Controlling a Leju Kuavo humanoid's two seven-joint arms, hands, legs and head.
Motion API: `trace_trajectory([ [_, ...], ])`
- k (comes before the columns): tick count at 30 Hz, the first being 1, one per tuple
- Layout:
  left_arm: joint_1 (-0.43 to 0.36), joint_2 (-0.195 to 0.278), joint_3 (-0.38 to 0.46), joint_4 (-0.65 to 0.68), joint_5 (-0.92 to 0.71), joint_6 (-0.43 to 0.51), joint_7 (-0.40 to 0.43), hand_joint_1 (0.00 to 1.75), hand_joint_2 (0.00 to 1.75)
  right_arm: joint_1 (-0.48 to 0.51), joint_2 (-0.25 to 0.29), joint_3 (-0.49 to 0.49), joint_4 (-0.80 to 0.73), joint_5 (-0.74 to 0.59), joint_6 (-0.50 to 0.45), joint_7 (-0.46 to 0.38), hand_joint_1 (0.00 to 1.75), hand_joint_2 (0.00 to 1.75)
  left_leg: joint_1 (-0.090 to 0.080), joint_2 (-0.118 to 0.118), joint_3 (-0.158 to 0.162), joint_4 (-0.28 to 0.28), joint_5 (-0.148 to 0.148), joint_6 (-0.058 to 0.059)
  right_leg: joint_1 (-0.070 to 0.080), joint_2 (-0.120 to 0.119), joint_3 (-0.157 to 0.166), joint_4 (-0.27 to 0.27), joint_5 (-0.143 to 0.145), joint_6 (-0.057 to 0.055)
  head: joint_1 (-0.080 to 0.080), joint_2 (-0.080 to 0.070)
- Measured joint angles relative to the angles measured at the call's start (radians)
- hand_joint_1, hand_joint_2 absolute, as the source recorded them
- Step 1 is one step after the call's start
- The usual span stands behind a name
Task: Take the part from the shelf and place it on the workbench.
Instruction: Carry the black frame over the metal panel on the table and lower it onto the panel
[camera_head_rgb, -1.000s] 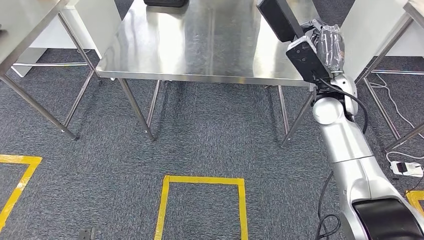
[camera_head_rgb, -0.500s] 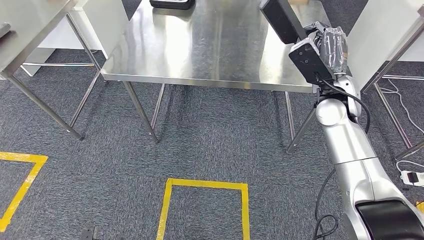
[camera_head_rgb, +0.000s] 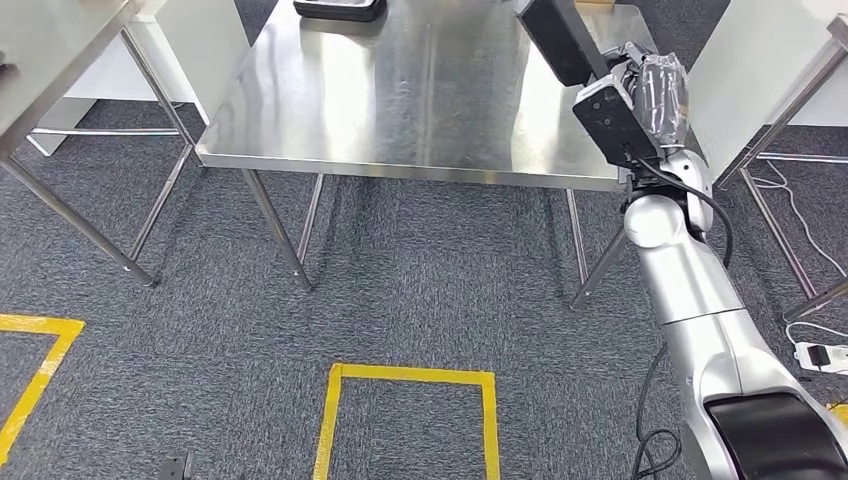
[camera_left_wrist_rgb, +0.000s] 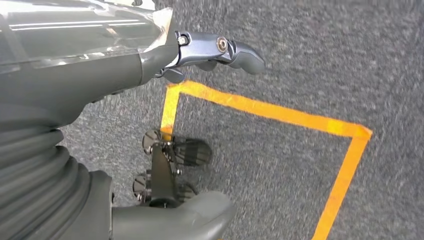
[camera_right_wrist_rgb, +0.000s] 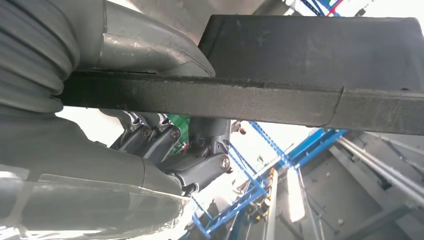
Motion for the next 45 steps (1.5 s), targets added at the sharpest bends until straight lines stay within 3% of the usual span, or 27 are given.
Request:
trace_trajectory([
  [2, -0.002, -0.001, -0.002, 0.0, 0.0, 0.0, 0.0, 0.0, 1.75, 0.002, -0.002, 0.001, 0.0, 0.004, -0.001, 0.0, 1.75, 1.75, 0.003, 0.0, 0.015, -0.016, 0.005, 0.012, 0.003, -0.002, -0.025, 0.05, -0.022, 0.001, 0.002, 0.0],
  [4, -0.004, -0.002, -0.005, 0.0, -0.004, 0.0, 0.002, 0.0, 1.75, 0.004, -0.005, 0.001, 0.002, 0.011, -0.002, 0.003, 1.75, 1.75, 0.004, -0.002, 0.023, -0.022, 0.003, 0.021, 0.003, -0.003, -0.096, 0.174, -0.064, -0.007, 0.005, 0.0],
  [6, -0.004, -0.002, -0.006, 0.0, -0.008, 0.0, 0.004, 0.0, 1.75, 0.013, -0.008, 0.0, 0.003, 0.017, -0.003, 0.011, 1.75, 1.75, 0.002, -0.006, 0.028, -0.022, -0.003, 0.025, 0.004, -0.002, -0.16, 0.269, -0.082, -0.006, 0.006, 0.0],
  [7, -0.004, -0.002, -0.008, 0.0, -0.011, 0.0, 0.005, 0.0, 1.75, 0.018, -0.01, -0.001, 0.004, 0.02, -0.003, 0.015, 1.75, 1.75, 0.001, -0.008, 0.032, -0.021, -0.007, 0.025, 0.004, -0.002, -0.166, 0.266, -0.068, 0.001, 0.006, 0.0],
  [8, -0.004, -0.003, -0.009, 0.0, -0.013, -0.001, 0.007, 0.0, 1.75, 0.022, -0.013, -0.002, 0.005, 0.023, -0.003, 0.018, 1.75, 1.75, 0.0, -0.01, 0.037, -0.02, -0.011, 0.023, 0.004, -0.003, -0.153, 0.225, -0.041, 0.008, 0.006, 0.0],
  [10, -0.005, -0.005, -0.012, 0.0, -0.018, -0.002, 0.01, 0.0, 1.75, 0.025, -0.02, -0.006, 0.004, 0.028, -0.003, 0.02, 1.75, 1.75, -0.002, -0.014, 0.046, -0.013, -0.024, 0.017, 0.005, -0.003, -0.091, 0.082, 0.027, 0.017, 0.007, 0.0],
  [12, -0.007, -0.005, -0.014, 0.0, -0.02, -0.003, 0.012, 0.0, 1.75, 0.027, -0.028, -0.01, 0.0, 0.03, -0.003, 0.023, 1.75, 1.75, -0.005, -0.017, 0.049, -0.006, -0.036, 0.008, 0.008, -0.003, -0.048, -0.003, 0.059, 0.01, 0.007, 0.0],
  [16, -0.009, -0.005, -0.015, 0.0, -0.027, -0.004, 0.013, 0.0, 1.75, 0.033, -0.033, -0.02, -0.013, 0.035, 0.003, 0.033, 1.75, 1.75, -0.001, -0.014, 0.043, 0.009, -0.056, -0.012, 0.002, -0.001, -0.035, -0.018, 0.058, -0.016, 0.006, 0.0],
  [18, -0.011, -0.004, -0.017, 0.0, -0.031, -0.006, 0.013, 0.0, 1.75, 0.033, -0.033, -0.024, -0.017, 0.04, 0.005, 0.035, 1.75, 1.75, 0.004, -0.01, 0.001, 0.093, -0.098, -0.027, -0.005, -0.001, -0.025, -0.022, 0.054, -0.029, 0.001, 0.0],
  [20, -0.011, -0.004, -0.018, 0.0, -0.031, -0.008, 0.014, 0.0, 1.75, 0.037, -0.032, -0.025, -0.017, 0.045, 0.006, 0.038, 1.75, 1.75, 0.012, -0.005, -0.074, 0.228, -0.148, -0.04, -0.005, -0.002, -0.02, -0.022, 0.048, -0.037, -0.002, 0.0],
  [21, -0.01, -0.003, -0.018, 0.0, -0.032, -0.008, 0.014, 0.0, 1.75, 0.041, -0.032, -0.026, -0.017, 0.046, 0.006, 0.039, 1.75, 1.75, 0.016, -0.003, -0.105, 0.272, -0.156, -0.045, -0.006, -0.001, -0.017, -0.022, 0.046, -0.039, -0.002, 0.0],
  [22, -0.01, -0.003, -0.019, 0.0, -0.032, -0.009, 0.014, 0.0, 1.75, 0.046, -0.032, -0.027, -0.017, 0.048, 0.006, 0.041, 1.75, 1.75, 0.019, -0.001, -0.12, 0.281, -0.144, -0.047, -0.006, -0.001, -0.014, -0.022, 0.043, -0.037, -0.002, 0.0],
  [23, -0.01, -0.003, -0.02, 0.0, -0.032, -0.01, 0.014, 0.0, 1.75, 0.051, -0.032, -0.029, -0.017, 0.048, 0.006, 0.042, 1.75, 1.75, 0.022, 0.0, -0.112, 0.248, -0.113, -0.048, -0.007, 0.0, -0.01, -0.022, 0.039, -0.035, -0.002, 0.0],
  [25, -0.01, -0.002, -0.021, 0.0, -0.033, -0.01, 0.014, 0.0, 1.75, 0.057, -0.033, -0.032, -0.018, 0.049, 0.005, 0.043, 1.75, 1.75, 0.024, 0.002, -0.052, 0.108, -0.034, -0.044, -0.008, 0.001, 0.001, -0.022, 0.03, -0.025, -0.002, 0.0],
  [27, -0.011, -0.001, -0.023, 0.0, -0.033, -0.011, 0.015, 0.0, 1.75, 0.059, -0.033, -0.035, -0.02, 0.05, 0.005, 0.043, 1.75, 1.75, 0.02, 0.002, 0.0, 0.008, 0.0, -0.037, -0.003, 0.001, 0.006, -0.021, 0.023, -0.015, -0.002, 0.0],
  [30, -0.011, -0.001, -0.023, 0.0, -0.035, -0.011, 0.018, 0.0, 1.75, 0.064, -0.034, -0.041, -0.025, 0.05, 0.005, 0.044, 1.75, 1.75, 0.014, 0.001, 0.015, -0.009, -0.007, -0.018, 0.001, 0.0, 0.005, -0.022, 0.015, 0.002, -0.001, 0.0],
  [32, -0.013, -0.002, -0.023, 0.0, -0.036, -0.011, 0.018, 0.0, 1.75, 0.066, -0.036, -0.045, -0.029, 0.051, 0.005, 0.044, 1.75, 1.75, 0.014, 0.0, 0.028, -0.021, -0.005, -0.001, 0.001, -0.002, -0.011, 0.014, -0.004, 0.008, 0.0, 0.0],
  [35, -0.014, -0.001, -0.023, 0.0, -0.038, -0.011, 0.019, 0.0, 1.75, 0.07, -0.04, -0.05, -0.03, 0.052, 0.005, 0.044, 1.75, 1.75, 0.012, -0.001, 0.043, -0.027, -0.014, 0.018, 0.001, -0.002, -0.11, 0.202, -0.07, 0.001, 0.004, 0.0],
  [36, -0.014, -0.001, -0.023, 0.0, -0.038, -0.011, 0.02, 0.0, 1.75, 0.074, -0.041, -0.05, -0.03, 0.052, 0.005, 0.044, 1.75, 1.75, 0.011, -0.002, 0.048, -0.027, -0.019, 0.02, 0.001, -0.002, -0.145, 0.256, -0.081, 0.003, 0.004, 0.0],
  [37, -0.014, -0.001, -0.024, 0.0, -0.039, -0.011, 0.02, 0.0, 1.75, 0.079, -0.042, -0.05, -0.029, 0.053, 0.005, 0.044, 1.75, 1.75, 0.011, -0.004, 0.053, -0.027, -0.024, 0.02, 0.001, -0.002, -0.163, 0.275, -0.076, 0.01, 0.005, 0.0],
  [38, -0.013, -0.002, -0.024, 0.0, -0.04, -0.011, 0.02, 0.0, 1.75, 0.081, -0.042, -0.051, -0.029, 0.054, 0.004, 0.044, 1.75, 1.75, 0.011, -0.005, 0.06, -0.026, -0.03, 0.018, 0.0, -0.002, -0.16, 0.254, -0.055, 0.019, 0.005, 0.0],
  [40, -0.013, -0.003, -0.024, 0.0, -0.042, -0.011, 0.02, 0.0, 1.75, 0.082, -0.042, -0.053, -0.027, 0.059, 0.003, 0.042, 1.75, 1.75, 0.011, -0.009, 0.075, -0.022, -0.047, 0.01, -0.005, -0.005, -0.107, 0.118, 0.016, 0.036, 0.008, 0.0],
  [41, -0.014, -0.003, -0.024, 0.0, -0.043, -0.011, 0.02, 0.0, 1.75, 0.081, -0.041, -0.054, -0.026, 0.061, 0.003, 0.041, 1.75, 1.75, 0.009, -0.01, 0.081, -0.019, -0.056, 0.005, -0.004, -0.005, -0.075, 0.052, 0.042, 0.038, 0.009, 0.0],
  [43, -0.014, -0.002, -0.024, 0.0, -0.043, -0.011, 0.019, 0.0, 1.75, 0.08, -0.041, -0.055, -0.024, 0.063, 0.002, 0.04, 1.75, 1.75, 0.004, -0.012, 0.086, -0.013, -0.071, -0.007, -0.001, -0.005, -0.041, -0.011, 0.058, 0.025, 0.009, 0.0],
  [45, -0.014, -0.002, -0.024, 0.0, -0.044, -0.011, 0.019, 0.0, 1.75, 0.079, -0.04, -0.056, -0.023, 0.064, 0.001, 0.039, 1.75, 1.75, 0.005, -0.011, 0.089, -0.013, -0.081, -0.016, -0.001, -0.002, -0.036, -0.011, 0.049, 0.005, 0.007, 0.0],
])
